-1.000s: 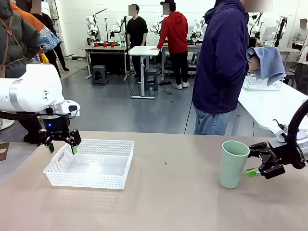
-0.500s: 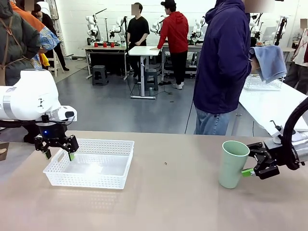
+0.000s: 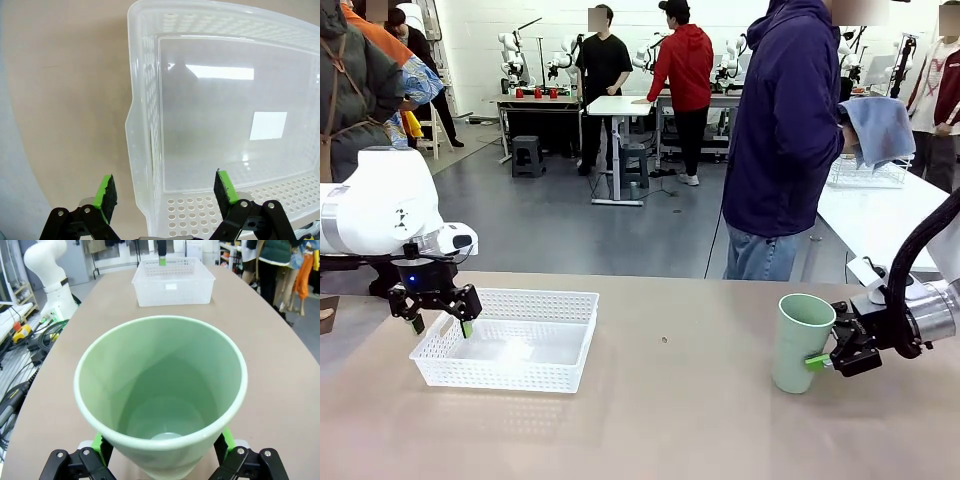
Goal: Clean and organize the cups into the basket.
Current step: Pick up the Organizing basket and move it to the center of the table, then pick up the Reusable plastic cup from the right side of the table and place it inside the Organizing basket.
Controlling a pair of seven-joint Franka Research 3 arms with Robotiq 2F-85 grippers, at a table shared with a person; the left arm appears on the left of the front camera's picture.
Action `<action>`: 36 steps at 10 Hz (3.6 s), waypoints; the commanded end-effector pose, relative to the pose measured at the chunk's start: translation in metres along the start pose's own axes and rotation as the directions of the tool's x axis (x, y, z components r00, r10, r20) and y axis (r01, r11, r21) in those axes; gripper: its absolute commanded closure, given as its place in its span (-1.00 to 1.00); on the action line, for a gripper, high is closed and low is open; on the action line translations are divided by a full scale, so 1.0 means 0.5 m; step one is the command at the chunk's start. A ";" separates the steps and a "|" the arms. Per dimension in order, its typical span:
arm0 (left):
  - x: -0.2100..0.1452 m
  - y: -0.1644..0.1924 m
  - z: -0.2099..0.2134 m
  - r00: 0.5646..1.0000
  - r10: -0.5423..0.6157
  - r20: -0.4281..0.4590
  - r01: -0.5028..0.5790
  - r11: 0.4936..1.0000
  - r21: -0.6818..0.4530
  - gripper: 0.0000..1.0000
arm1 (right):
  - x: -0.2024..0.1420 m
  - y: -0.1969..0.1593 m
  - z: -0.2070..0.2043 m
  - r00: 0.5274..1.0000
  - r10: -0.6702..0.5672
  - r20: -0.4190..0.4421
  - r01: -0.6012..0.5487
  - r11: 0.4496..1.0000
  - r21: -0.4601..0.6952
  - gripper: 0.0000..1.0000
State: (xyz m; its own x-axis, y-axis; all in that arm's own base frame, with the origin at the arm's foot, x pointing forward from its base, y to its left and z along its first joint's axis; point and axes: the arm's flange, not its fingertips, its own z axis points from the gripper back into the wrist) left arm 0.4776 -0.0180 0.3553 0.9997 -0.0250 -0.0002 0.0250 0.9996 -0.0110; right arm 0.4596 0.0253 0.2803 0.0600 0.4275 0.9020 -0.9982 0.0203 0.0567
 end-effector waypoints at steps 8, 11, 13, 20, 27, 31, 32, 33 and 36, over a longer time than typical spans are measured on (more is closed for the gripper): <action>-0.015 -0.002 -0.027 1.000 0.015 -0.018 -0.015 1.000 -0.025 -1.00 | -0.009 -0.017 -0.043 0.992 0.080 0.102 -0.083 0.996 0.025 0.16; -0.016 0.000 -0.026 0.999 0.014 -0.039 -0.015 1.000 -0.024 1.00 | -0.009 -0.018 -0.041 0.992 0.072 0.107 -0.074 0.997 0.020 0.46; -0.015 0.001 -0.027 0.999 0.020 -0.048 -0.021 1.000 -0.018 1.00 | -0.010 -0.018 -0.039 0.992 0.070 0.108 -0.072 0.997 0.018 1.00; -0.016 0.004 -0.032 0.998 0.030 -0.048 -0.031 0.999 -0.017 1.00 | -0.011 -0.019 -0.033 0.992 0.045 0.115 -0.047 0.999 0.013 1.00; 0.005 -0.104 -0.017 0.998 0.043 -0.036 -0.044 0.998 -0.034 1.00 | 0.156 0.114 0.107 0.978 -0.028 0.205 0.054 0.991 -0.121 0.78; 0.050 -0.274 -0.003 0.996 0.072 -0.061 -0.072 0.997 -0.005 1.00 | 0.330 0.205 0.259 0.975 0.011 0.222 0.045 0.969 -0.244 0.78; 0.051 -0.321 0.004 0.995 0.077 -0.057 -0.076 0.997 0.010 1.00 | 0.366 0.224 0.282 0.977 0.010 0.213 0.045 0.967 -0.251 0.78; 0.052 -0.365 0.007 0.996 0.069 -0.062 -0.068 0.998 0.013 1.00 | 0.391 0.237 0.297 0.979 0.013 0.203 0.041 0.965 -0.260 0.78; 0.047 -0.480 -0.004 0.997 0.031 -0.075 -0.028 0.999 0.040 1.00 | 0.384 0.229 0.298 0.975 0.041 0.217 0.021 0.961 -0.277 0.78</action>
State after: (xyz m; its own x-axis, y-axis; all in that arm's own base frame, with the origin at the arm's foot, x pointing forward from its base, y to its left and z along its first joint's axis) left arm 0.4850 -0.2479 0.3560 0.9976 -0.0033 -0.0687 0.0024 0.9999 -0.0140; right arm 0.3535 -0.0243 0.5307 0.0257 0.2258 0.9738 -0.9574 0.2860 -0.0410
